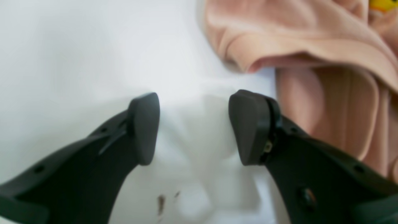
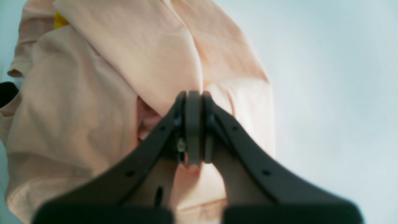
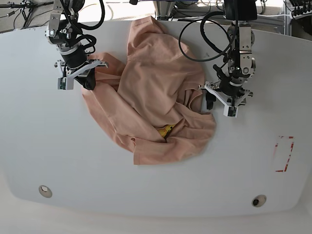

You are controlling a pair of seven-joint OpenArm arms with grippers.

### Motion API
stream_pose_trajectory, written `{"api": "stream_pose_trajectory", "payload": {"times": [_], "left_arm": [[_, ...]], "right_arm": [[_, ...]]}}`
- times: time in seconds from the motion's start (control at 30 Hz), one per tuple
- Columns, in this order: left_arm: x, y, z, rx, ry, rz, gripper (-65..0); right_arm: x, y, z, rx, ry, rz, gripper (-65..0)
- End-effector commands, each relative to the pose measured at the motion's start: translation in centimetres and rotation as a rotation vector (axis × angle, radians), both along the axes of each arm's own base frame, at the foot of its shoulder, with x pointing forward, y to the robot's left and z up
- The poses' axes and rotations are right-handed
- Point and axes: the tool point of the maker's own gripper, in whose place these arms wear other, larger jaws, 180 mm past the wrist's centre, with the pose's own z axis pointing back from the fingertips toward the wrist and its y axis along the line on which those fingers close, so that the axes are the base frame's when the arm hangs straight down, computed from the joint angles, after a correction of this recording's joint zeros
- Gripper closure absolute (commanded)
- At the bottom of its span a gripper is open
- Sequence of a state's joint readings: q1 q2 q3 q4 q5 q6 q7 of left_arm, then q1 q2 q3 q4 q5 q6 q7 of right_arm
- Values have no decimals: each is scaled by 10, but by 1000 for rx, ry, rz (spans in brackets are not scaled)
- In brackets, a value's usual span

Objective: Fold the T-shirt properly
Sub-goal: 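Move the left gripper down onto the shirt near the smiley print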

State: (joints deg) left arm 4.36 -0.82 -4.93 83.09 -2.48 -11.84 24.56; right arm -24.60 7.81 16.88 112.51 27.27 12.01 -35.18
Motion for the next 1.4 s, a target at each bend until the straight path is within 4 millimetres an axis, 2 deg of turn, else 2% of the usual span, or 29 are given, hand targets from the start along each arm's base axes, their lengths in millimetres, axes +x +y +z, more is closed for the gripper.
{"api": "stream_pose_trajectory", "payload": {"times": [0.0,0.07,0.13,0.33,0.47,0.67,0.73,0.83,1.0,1.27,1.37], "left_arm": [[3,-6,0,-14,6,-9,-364],[5,-10,-1,-20,8,-15,-365],[11,-26,1,-52,8,-30,-365],[15,-41,1,-72,10,-51,-365],[20,-52,9,-95,-19,-56,-323],[23,-53,14,-99,-36,-61,-163],[29,-41,16,-79,-40,-43,-32],[31,-37,17,-70,-30,-40,-2],[34,-32,20,-61,-32,-34,0],[42,-36,29,-64,-75,-41,-269],[50,-36,32,-59,-81,-47,-270]], "right_arm": [[5,-2,11,-5,-44,3,0],[6,-2,12,-6,-45,3,0],[6,-2,12,-5,-47,2,0],[6,-2,12,-6,-48,4,0],[6,-1,13,-2,-51,6,0],[7,0,13,-3,-51,7,0],[7,-1,12,-4,-52,6,0],[7,-2,12,-4,-50,4,0],[7,-1,12,-2,-50,4,0],[7,-1,13,-2,-53,7,0],[8,-1,14,-4,-54,6,0]]}}
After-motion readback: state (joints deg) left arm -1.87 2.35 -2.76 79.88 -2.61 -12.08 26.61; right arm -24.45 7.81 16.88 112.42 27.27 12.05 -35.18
